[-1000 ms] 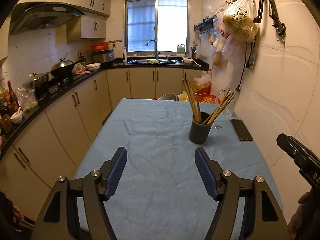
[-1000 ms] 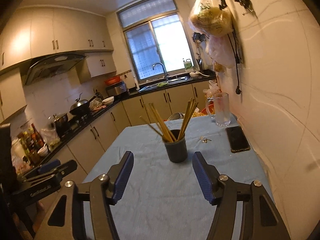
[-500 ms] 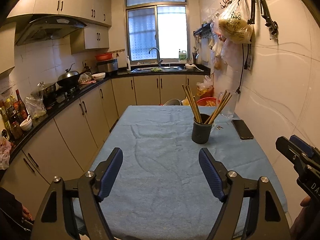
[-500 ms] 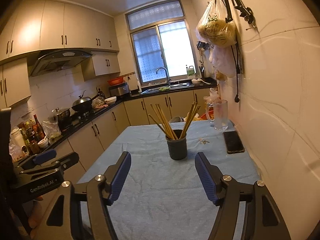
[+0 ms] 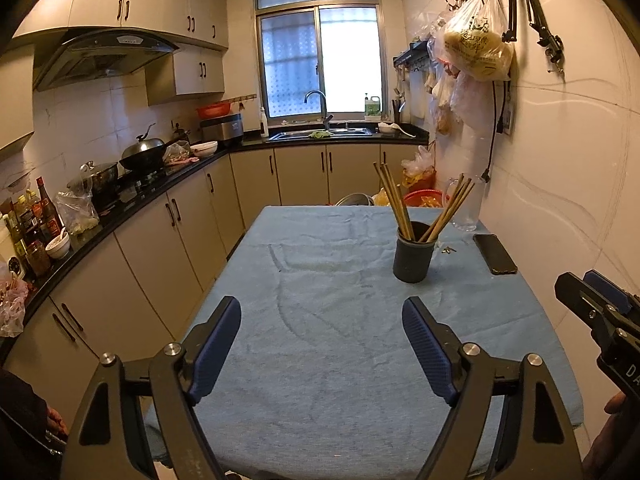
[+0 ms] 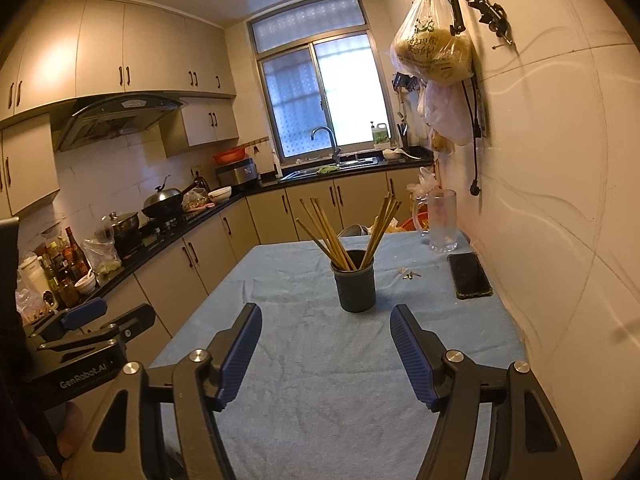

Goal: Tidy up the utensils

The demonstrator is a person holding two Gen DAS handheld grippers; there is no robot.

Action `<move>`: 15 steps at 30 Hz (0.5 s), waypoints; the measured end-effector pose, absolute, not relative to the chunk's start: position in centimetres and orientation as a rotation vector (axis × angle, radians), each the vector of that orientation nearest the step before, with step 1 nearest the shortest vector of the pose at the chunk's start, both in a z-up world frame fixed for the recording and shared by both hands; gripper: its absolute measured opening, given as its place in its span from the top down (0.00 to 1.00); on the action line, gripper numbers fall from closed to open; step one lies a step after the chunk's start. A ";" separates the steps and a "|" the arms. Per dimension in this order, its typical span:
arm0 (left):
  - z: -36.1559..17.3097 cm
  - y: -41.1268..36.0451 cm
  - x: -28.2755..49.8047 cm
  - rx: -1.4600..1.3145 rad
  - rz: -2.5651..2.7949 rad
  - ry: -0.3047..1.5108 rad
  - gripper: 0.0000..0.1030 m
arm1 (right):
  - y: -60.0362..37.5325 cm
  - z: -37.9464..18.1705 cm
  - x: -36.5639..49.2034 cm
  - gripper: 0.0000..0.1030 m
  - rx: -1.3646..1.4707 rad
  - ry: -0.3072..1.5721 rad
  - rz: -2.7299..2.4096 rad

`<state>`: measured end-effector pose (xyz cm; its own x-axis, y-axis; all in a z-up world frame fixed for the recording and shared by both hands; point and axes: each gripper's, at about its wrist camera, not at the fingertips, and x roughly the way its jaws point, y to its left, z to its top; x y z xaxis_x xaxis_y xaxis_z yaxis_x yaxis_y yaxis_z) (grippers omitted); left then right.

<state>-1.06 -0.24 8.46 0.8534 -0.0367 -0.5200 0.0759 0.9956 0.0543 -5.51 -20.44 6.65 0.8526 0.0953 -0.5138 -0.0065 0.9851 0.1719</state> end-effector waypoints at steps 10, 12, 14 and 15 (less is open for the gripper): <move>7.9 -0.2 -0.3 0.069 -0.053 0.574 0.19 | -20.2 6.3 -4.7 0.32 0.163 0.565 0.055; 7.9 -0.3 -0.2 0.072 -0.054 0.576 0.19 | -20.2 6.2 -4.7 0.32 0.159 0.564 0.048; 7.8 -0.2 -0.1 0.072 -0.050 0.576 0.19 | -20.2 6.2 -4.6 0.32 0.162 0.565 0.049; 7.8 -0.2 0.0 0.070 -0.049 0.578 0.19 | -20.2 6.2 -4.6 0.32 0.159 0.564 0.046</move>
<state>0.02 -0.21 7.77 0.8367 -0.0266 -0.5469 0.0659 0.9965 0.0523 -4.58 -20.24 6.20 0.8442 0.0871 -0.5289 0.0001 0.9867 0.1627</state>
